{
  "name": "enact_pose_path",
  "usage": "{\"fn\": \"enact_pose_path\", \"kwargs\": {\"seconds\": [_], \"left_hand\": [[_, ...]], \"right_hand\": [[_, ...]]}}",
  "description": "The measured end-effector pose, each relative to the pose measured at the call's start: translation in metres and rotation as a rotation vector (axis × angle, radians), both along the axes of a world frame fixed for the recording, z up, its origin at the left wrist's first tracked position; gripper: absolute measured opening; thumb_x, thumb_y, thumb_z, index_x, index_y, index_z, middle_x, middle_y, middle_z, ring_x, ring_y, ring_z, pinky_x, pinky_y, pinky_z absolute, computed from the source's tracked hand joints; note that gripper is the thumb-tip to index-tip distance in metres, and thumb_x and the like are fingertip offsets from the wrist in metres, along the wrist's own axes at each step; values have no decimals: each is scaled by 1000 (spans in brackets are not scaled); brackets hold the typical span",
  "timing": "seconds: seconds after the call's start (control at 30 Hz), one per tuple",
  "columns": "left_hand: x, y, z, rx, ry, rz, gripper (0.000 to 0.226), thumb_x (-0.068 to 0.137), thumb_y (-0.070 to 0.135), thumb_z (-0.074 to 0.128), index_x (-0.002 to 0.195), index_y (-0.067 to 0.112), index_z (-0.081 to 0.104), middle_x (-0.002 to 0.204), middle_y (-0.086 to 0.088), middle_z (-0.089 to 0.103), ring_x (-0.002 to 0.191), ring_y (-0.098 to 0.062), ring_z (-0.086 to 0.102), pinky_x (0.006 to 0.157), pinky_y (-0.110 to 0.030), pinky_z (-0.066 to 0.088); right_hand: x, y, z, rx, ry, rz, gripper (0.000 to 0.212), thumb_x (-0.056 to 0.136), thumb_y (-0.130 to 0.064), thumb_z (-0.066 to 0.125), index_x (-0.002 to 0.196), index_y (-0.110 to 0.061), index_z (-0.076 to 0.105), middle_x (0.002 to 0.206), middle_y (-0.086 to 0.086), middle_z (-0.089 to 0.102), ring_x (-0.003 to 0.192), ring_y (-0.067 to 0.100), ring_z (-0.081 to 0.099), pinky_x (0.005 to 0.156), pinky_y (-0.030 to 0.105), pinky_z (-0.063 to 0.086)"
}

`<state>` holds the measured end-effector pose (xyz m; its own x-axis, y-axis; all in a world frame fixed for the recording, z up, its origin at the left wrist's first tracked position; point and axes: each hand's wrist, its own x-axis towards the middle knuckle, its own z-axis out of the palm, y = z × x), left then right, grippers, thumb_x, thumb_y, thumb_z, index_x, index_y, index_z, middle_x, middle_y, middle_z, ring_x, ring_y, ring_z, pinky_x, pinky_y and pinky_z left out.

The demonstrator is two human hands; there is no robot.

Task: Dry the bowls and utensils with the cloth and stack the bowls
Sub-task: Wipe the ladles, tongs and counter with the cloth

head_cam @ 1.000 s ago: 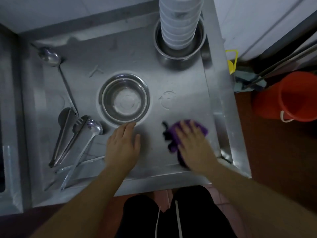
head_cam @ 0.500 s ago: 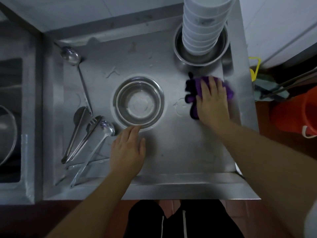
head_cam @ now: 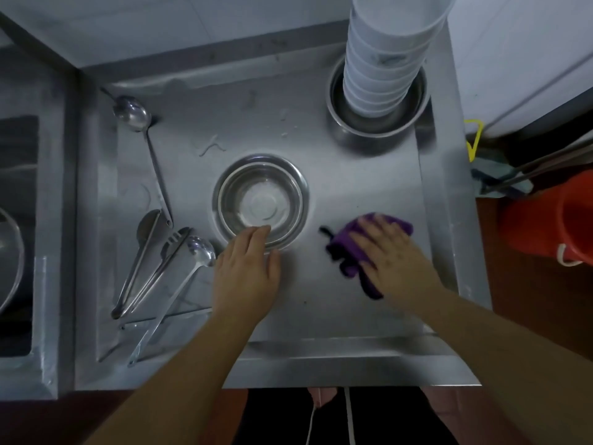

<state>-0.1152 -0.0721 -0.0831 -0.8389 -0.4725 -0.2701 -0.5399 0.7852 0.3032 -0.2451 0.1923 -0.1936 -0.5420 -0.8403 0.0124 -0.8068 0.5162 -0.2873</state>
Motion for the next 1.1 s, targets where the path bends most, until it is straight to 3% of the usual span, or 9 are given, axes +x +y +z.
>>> {"fn": "enact_pose_path", "kwargs": {"seconds": [0.13,0.2,0.37,0.43,0.6,0.7,0.9,1.03,1.1], "left_hand": [[-1,-10,-5,24,-11,-15,48,101,33,57,147,19,55,144,-3,59,132,-28,56,108,-50,48],[-3,-19,-9,38,-2,-28,47,102,32,58,147,20,54,144,-3,59,133,-28,55,109,-49,47],[-16,-49,-15,71,-4,-56,47,103,37,53,147,25,50,148,1,55,137,-25,51,110,-48,45],[-22,-60,-16,84,6,-73,47,103,40,49,148,25,50,147,1,55,135,-24,51,110,-48,46],[-36,-94,-17,32,12,-162,45,104,38,52,147,23,52,145,0,56,134,-24,52,110,-45,43],[-47,-123,-18,1,19,-179,45,103,34,57,145,20,55,144,-3,58,133,-27,54,110,-47,44],[-63,-183,-29,-39,39,-176,44,105,44,45,144,25,49,144,-1,57,136,-22,51,114,-47,40],[-75,-202,-38,-70,63,-160,50,103,48,40,146,24,50,145,-1,57,135,-23,51,112,-49,43],[-82,-208,-41,-79,59,-170,51,102,48,40,146,23,50,145,-2,58,135,-24,52,110,-49,45]], "right_hand": [[-56,-63,12,8,-37,-642,56,104,-28,53,156,-8,45,166,21,35,154,47,27,126,60,21],[-66,-111,15,-30,-132,-816,58,104,-28,54,157,-8,44,168,19,32,157,47,21,128,56,14],[-48,-138,12,-68,-128,-310,54,101,-23,59,152,-6,53,162,18,44,152,48,32,123,60,27],[-48,-133,12,-78,-137,-240,52,102,-25,56,151,-6,55,161,18,45,152,47,35,122,61,29],[-76,-196,14,-89,-125,-424,54,102,-19,61,153,-5,50,164,22,39,152,49,32,123,63,26],[-112,-249,12,-64,-112,-409,55,106,-22,52,157,-5,43,168,21,32,155,47,26,126,60,20],[-168,-336,9,-72,-140,-701,59,108,-31,40,164,-14,30,175,14,14,161,42,8,130,53,5],[-138,-316,6,-41,-48,-103,54,107,-27,48,157,-8,46,166,18,38,154,45,30,127,56,20],[-128,-293,5,-40,-44,53,52,106,-28,56,154,-10,51,165,14,40,155,41,32,127,54,23]]}}
